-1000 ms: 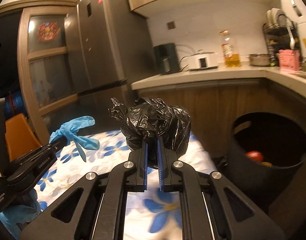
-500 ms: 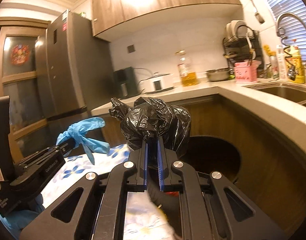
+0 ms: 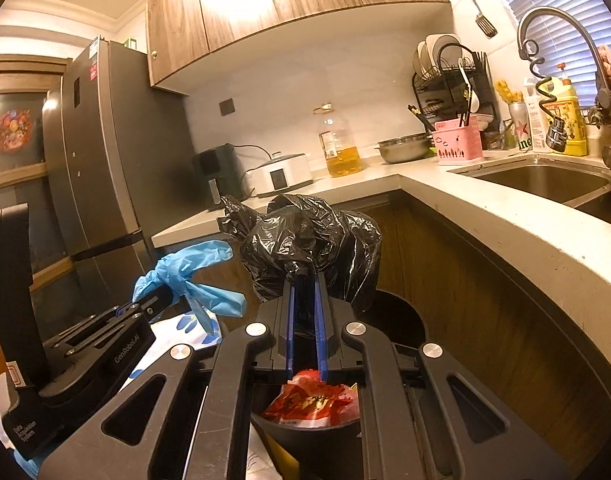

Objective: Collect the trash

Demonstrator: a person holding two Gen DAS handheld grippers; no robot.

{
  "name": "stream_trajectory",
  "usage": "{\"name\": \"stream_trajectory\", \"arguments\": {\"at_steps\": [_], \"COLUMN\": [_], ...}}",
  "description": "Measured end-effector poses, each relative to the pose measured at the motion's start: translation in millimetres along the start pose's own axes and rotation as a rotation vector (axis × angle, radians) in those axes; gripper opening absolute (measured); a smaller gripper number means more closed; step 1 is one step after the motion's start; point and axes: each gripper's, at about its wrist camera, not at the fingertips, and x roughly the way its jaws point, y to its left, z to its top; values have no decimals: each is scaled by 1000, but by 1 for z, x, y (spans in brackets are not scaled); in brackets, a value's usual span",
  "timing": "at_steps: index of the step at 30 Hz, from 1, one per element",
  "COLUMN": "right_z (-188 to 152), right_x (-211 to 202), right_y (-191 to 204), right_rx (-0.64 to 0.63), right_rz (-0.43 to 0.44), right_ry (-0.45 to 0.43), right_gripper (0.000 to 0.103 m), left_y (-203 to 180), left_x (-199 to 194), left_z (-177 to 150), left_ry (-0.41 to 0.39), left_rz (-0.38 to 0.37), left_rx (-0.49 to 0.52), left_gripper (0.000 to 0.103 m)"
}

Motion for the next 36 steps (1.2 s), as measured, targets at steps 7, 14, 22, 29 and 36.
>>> {"name": "stream_trajectory", "arguments": {"at_steps": [7, 14, 22, 29, 36], "right_z": [-2, -2, -5, -8, -20], "right_x": [5, 10, 9, 2, -12], "right_y": [-3, -4, -7, 1, 28], "right_rx": [6, 8, 17, -3, -47], "right_rz": [-1, -1, -18, -39, -29], "right_ry": [8, 9, 21, 43, 92], "right_gripper": [12, 32, 48, 71, 86], "left_y": [-10, -10, 12, 32, 62], "left_x": [10, 15, 9, -11, -47], "left_z": [0, -4, -4, -11, -24], "left_ry": [-3, -7, -21, -18, 10], "left_rz": [-33, -46, -28, 46, 147], "left_rx": [-3, 7, -70, -63, -45], "left_gripper": [5, 43, 78, 92, 97]}}
